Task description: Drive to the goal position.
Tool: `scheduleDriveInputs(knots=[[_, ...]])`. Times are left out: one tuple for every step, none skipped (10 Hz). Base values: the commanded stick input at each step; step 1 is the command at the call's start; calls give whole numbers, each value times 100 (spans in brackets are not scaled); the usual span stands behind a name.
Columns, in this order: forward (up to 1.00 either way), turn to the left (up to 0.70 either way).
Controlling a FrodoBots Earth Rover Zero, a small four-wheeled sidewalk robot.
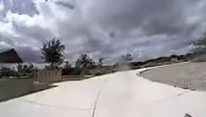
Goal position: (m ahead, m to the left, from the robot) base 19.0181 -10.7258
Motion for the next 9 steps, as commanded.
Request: scheduleDriveInputs(knots=[[70, -7], [70, -14], [70, -14], [70, -14], [70, -11], [70, 1], [70, 1], [70, 1], [70, 1]])
